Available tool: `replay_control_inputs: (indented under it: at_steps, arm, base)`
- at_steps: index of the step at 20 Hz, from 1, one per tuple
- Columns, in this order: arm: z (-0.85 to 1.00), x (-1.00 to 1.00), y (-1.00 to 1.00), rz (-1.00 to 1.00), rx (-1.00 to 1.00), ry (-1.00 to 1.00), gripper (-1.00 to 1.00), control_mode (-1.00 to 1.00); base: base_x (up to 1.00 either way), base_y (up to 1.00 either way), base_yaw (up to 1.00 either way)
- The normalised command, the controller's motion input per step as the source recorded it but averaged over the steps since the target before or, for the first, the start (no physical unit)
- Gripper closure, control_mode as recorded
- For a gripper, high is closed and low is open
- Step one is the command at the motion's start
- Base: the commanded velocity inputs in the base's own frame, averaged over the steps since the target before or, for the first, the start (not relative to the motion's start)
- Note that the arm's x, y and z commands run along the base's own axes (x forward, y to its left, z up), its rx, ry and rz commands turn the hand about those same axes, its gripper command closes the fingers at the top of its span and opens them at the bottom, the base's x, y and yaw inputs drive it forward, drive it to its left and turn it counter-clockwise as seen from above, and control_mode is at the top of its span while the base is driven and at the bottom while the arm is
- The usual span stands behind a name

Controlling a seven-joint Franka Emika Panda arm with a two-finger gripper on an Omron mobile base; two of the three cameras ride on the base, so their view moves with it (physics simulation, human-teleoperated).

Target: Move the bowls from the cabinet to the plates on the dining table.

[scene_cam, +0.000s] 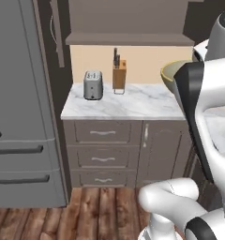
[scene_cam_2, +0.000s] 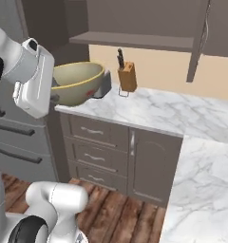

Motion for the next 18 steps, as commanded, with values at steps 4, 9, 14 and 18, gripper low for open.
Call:
replay_control_inputs:
  at_steps: [4, 9, 14, 18]
  arm:
    - [0.0, 0.0, 0.0, 0.0, 0.0, 0.0, 1.0, 1.0]
    - [0.0, 0.0, 0.0, 0.0, 0.0, 0.0, 1.0, 1.0]
    - [0.0, 0.0, 0.0, 0.0, 0.0, 0.0, 1.0, 1.0]
    - [0.0, 0.0, 0.0, 0.0, 0.0, 0.0, 1.0, 1.0]
  base:
    - [-0.87, -0.14, -0.04]
    - [-0.83, -0.08, -0.04]
    - [-0.74, 0.0, -0.08]
    - [-0.73, 0.0, -0.15]
